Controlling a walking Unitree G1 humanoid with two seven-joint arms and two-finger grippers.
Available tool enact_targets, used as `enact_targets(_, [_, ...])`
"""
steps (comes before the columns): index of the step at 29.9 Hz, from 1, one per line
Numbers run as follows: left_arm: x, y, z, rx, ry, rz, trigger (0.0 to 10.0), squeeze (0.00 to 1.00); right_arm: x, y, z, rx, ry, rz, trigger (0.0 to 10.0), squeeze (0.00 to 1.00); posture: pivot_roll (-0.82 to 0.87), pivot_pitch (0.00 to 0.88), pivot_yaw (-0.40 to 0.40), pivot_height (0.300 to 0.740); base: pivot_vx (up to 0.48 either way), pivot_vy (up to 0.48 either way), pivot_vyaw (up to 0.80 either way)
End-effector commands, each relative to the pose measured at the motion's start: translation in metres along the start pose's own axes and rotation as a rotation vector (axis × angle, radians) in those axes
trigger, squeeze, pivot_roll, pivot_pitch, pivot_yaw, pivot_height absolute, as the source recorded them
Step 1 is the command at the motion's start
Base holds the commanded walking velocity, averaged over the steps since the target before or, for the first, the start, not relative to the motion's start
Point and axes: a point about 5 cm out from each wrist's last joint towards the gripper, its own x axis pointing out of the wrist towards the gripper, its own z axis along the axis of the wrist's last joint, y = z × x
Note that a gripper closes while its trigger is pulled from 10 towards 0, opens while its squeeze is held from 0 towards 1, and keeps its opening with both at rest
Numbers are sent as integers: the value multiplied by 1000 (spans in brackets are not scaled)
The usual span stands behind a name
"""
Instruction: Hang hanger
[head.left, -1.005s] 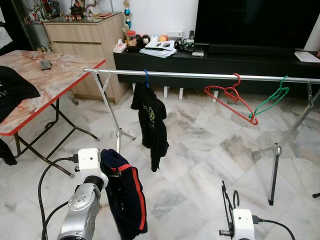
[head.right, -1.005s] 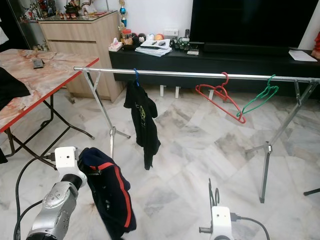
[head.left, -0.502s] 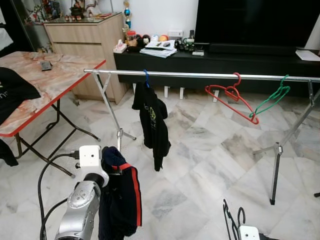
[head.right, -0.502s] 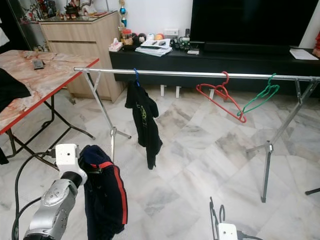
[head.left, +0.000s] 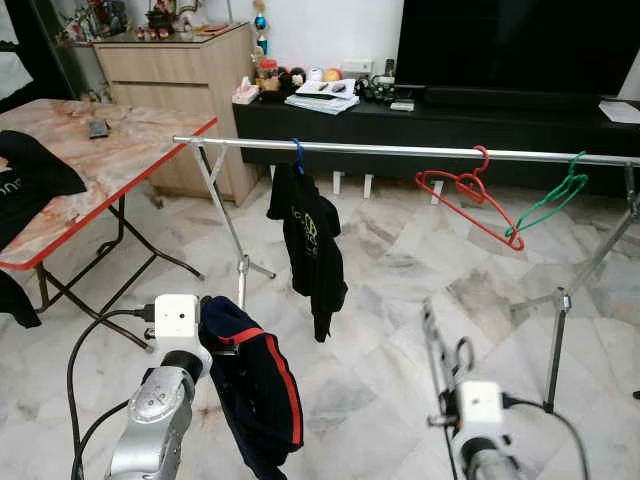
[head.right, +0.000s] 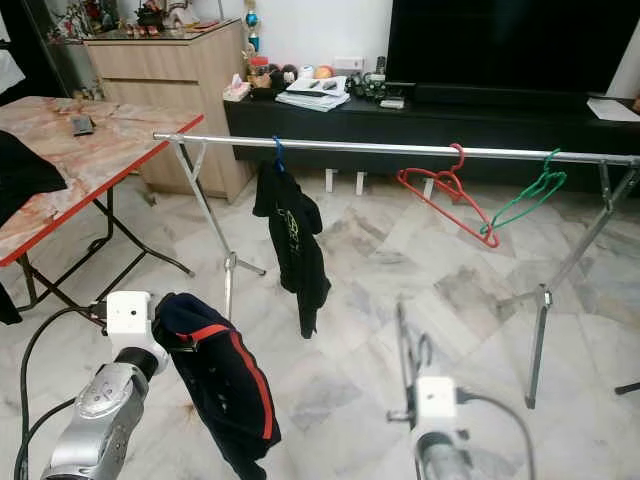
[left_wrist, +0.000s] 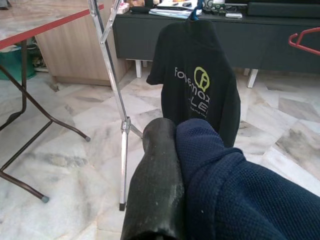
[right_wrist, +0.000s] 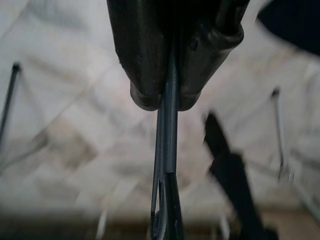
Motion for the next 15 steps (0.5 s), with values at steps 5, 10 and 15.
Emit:
enact_targets(5, [2, 1, 8, 24, -29, -1, 10000, 0, -14, -6, 1, -9, -109, 2, 10000, 0, 2, 0, 52, 740, 0, 0, 0])
enact_targets(10, [2, 3, 8, 24, -32, 5, 10000, 0, -23, -9, -6, -21, -102, -5, 10000, 0, -4, 0, 56, 740, 0, 0, 0])
enact_targets(15, [3, 2, 7, 26, -30, 9, 10000, 0, -24, -4, -15, -18, -51, 11, 10000, 0, -17, 0, 56, 740, 0, 0, 0])
